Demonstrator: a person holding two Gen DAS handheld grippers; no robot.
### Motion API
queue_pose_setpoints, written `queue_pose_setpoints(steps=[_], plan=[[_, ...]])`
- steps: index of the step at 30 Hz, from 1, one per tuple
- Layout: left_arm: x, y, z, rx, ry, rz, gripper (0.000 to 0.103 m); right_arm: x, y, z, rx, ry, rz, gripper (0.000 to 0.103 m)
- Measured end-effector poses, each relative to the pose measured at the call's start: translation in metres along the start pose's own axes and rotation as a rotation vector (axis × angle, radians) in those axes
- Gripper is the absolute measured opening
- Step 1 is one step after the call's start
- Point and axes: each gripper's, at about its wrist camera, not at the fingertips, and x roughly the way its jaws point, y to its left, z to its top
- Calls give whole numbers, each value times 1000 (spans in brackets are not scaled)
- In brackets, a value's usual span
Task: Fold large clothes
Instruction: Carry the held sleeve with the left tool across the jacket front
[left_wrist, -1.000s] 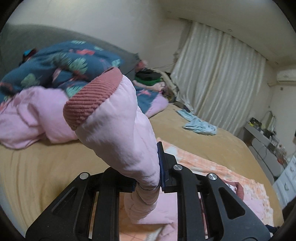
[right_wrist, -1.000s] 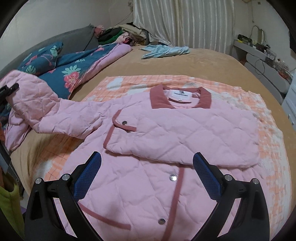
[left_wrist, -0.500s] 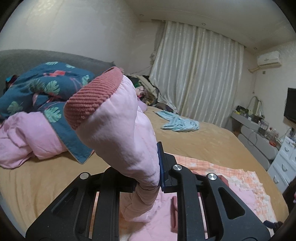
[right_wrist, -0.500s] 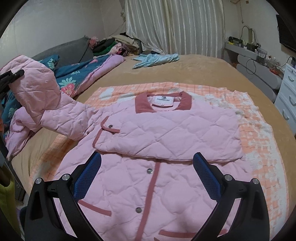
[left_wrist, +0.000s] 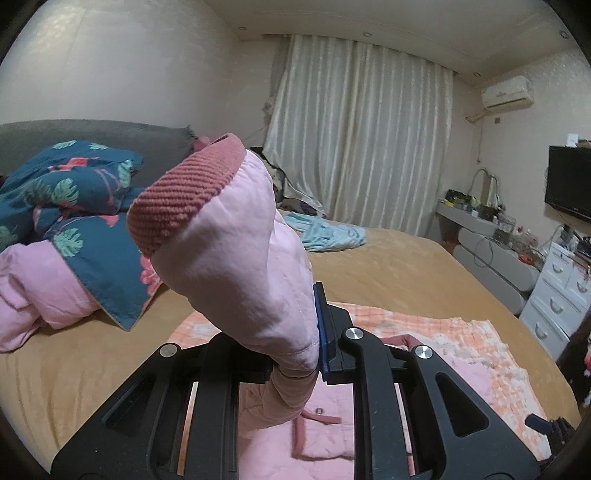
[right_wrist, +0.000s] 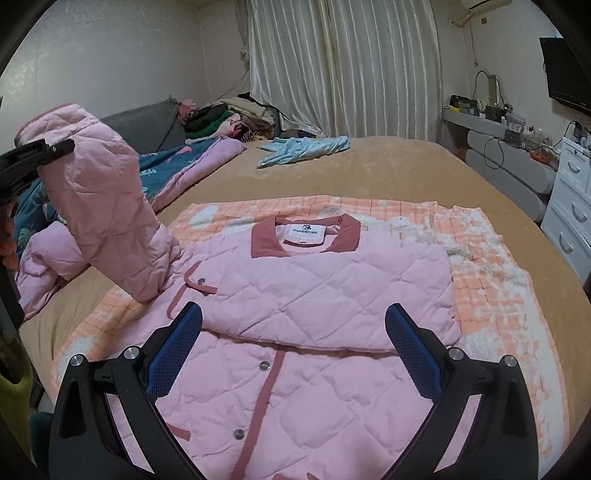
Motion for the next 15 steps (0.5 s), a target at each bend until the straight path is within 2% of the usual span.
queue_pose_setpoints(steps=[10,15], plan=[[18,-43,-12,25,48,-86,10,8,-33,10,-4,-27,-7,99],[28,-65,-26,60,67,-112,10,7,-63,12,57,-45,-31,99]])
